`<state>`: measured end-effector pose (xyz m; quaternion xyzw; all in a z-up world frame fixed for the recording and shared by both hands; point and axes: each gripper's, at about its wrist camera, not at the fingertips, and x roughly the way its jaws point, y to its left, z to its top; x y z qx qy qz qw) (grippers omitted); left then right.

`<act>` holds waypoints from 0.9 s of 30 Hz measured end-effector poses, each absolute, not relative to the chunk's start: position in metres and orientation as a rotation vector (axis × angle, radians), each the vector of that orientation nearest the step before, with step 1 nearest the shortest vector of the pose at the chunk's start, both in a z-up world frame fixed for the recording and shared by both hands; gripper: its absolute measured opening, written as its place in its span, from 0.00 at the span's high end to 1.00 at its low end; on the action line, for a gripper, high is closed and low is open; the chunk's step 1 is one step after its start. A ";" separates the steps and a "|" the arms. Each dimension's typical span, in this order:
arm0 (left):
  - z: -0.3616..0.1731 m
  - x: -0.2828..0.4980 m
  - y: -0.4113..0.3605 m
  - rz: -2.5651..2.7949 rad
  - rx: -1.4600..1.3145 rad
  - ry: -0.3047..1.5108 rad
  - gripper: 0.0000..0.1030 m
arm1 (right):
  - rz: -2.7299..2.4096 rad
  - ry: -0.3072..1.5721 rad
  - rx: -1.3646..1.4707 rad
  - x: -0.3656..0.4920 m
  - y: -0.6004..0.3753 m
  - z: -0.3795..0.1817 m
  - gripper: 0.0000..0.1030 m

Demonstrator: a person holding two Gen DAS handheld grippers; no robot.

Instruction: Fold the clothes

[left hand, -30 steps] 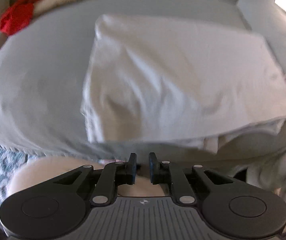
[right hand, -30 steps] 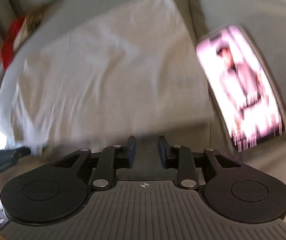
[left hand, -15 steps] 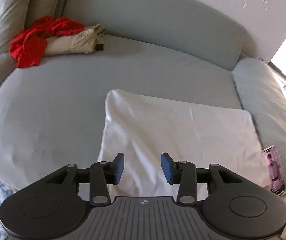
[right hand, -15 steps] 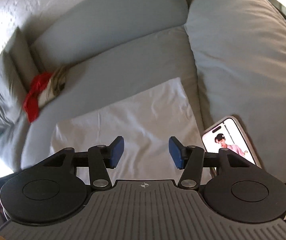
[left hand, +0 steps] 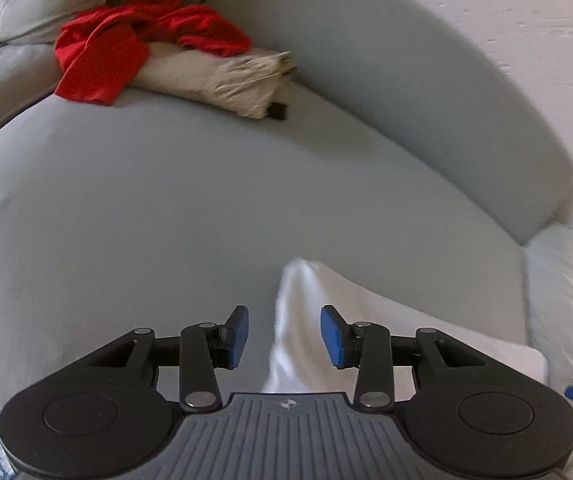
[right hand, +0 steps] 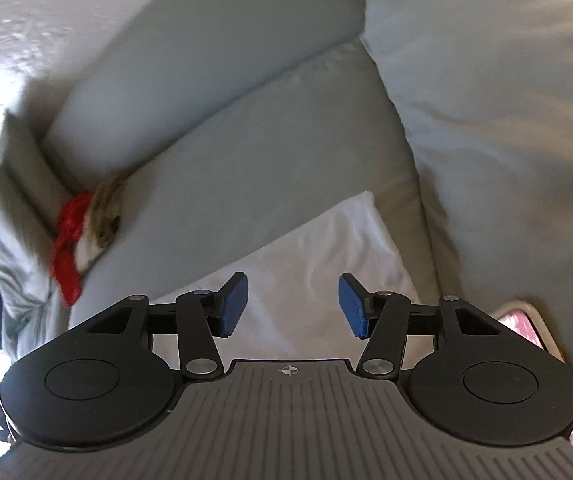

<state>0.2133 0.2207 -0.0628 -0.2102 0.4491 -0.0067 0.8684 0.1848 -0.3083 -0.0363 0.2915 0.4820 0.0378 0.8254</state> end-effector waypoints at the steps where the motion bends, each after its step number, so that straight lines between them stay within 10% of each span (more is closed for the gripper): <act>1: -0.068 0.223 0.223 0.000 -0.440 0.949 0.64 | 0.065 1.039 0.618 0.194 -0.310 -0.045 0.45; 15: -0.098 0.251 0.239 -0.069 -0.651 0.971 0.66 | -0.071 0.969 0.861 0.241 -0.350 -0.120 0.63; 20: -0.105 0.255 0.246 -0.031 -0.694 0.968 0.66 | -0.063 0.954 0.795 0.254 -0.338 -0.121 0.96; 27: -0.110 0.263 0.249 -0.022 -0.766 0.968 0.68 | -0.135 0.905 0.756 0.248 -0.341 -0.119 0.98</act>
